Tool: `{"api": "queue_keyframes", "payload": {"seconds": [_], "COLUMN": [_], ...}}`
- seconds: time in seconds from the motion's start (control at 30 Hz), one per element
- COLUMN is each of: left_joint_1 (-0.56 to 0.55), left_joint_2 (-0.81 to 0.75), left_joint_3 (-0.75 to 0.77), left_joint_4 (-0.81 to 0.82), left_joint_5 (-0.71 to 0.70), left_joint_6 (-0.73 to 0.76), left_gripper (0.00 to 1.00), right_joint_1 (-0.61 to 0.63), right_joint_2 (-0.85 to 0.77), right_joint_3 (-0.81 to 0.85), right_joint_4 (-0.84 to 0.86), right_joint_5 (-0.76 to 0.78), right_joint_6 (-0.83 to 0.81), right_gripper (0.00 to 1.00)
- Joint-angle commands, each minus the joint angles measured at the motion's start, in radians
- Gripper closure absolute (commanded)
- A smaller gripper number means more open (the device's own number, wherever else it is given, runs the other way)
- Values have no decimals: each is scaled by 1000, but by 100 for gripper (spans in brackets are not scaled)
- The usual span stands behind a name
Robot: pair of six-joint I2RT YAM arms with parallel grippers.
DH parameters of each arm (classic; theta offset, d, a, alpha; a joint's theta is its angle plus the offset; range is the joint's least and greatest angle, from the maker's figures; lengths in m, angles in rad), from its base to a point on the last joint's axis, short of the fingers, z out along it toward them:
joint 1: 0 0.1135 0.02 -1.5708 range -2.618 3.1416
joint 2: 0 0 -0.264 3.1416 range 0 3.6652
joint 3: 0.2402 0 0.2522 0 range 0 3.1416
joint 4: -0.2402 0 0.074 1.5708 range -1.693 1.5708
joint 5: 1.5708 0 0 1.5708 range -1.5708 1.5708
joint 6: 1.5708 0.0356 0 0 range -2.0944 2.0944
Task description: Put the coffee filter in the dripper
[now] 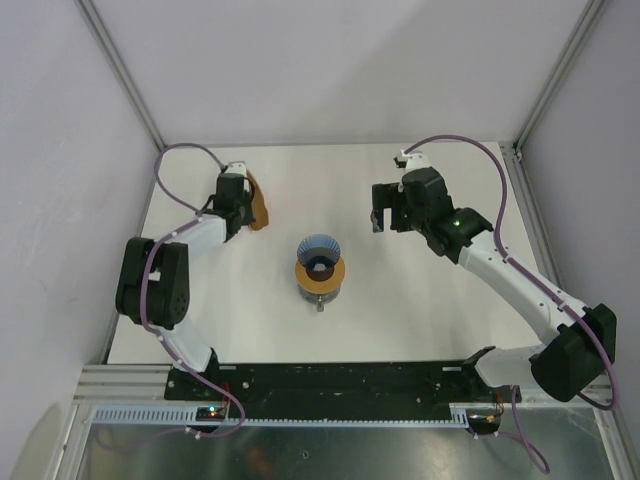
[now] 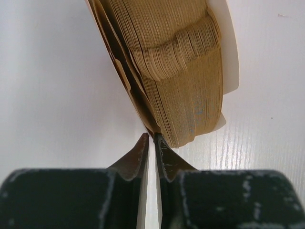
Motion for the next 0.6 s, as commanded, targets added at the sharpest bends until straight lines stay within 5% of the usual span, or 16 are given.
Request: {"api": "queue_keyframes", "payload": {"seconds": [0.0,0.57], "left_joint_1": [8,10], "left_joint_2": [4,-13], "left_joint_3": [53,49], "left_joint_4": [19,19], "left_joint_5": [2,9], "left_joint_6": [-18,-20], "left_gripper": [88,100], "right_joint_1": [-3,-4], "right_joint_2": [-10,11], "right_joint_3": [1,1], "right_joint_4": [20,20], "right_joint_5": [-8,-21], "right_joint_6": [-15,-15], "right_gripper": [4,4]}}
